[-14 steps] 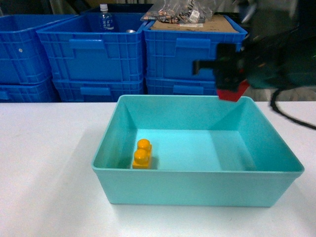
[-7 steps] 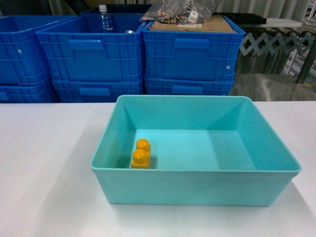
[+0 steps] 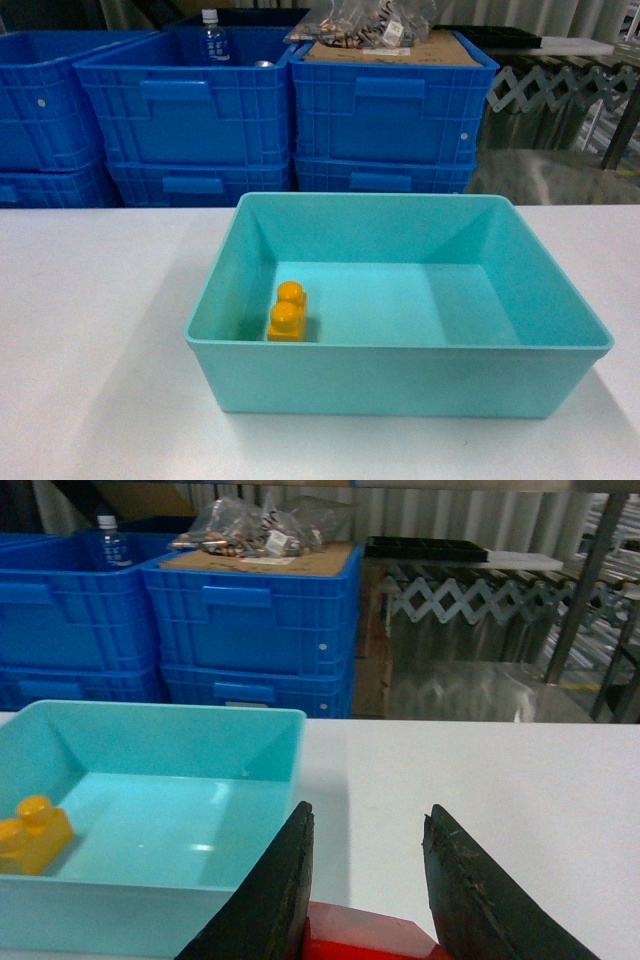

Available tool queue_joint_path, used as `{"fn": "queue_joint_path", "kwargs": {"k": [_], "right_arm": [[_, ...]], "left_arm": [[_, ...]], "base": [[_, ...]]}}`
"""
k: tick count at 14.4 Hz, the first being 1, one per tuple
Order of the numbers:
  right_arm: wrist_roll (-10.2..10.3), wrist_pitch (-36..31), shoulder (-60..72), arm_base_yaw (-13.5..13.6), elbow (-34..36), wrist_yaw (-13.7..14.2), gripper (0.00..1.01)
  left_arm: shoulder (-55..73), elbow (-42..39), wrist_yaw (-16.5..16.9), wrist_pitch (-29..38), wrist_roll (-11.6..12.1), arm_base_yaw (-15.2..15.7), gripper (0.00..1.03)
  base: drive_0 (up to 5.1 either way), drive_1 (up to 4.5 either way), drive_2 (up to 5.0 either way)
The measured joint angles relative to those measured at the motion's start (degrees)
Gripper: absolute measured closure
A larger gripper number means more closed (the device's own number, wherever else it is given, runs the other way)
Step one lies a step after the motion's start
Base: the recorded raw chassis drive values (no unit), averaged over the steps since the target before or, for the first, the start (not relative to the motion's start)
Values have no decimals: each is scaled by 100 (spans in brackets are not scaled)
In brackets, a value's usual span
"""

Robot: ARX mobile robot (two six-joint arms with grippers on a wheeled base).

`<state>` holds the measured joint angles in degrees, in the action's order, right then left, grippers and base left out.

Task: Pick red block from blue box to shelf

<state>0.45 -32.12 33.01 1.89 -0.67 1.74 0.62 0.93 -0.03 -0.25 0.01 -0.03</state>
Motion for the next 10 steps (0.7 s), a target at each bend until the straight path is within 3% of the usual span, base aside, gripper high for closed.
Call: {"fn": "queue_joint_path", "kwargs": {"k": [1, 10], "right_arm": [[0, 195, -212, -216, 0, -57, 73], [-2, 1683, -1781, -190, 0, -153, 73]], "left_arm": [[0, 0, -2, 2, 0, 0, 5], [0, 0, 2, 2, 0, 0, 5]], "base": [[0, 0, 0], [0, 0, 0]]}}
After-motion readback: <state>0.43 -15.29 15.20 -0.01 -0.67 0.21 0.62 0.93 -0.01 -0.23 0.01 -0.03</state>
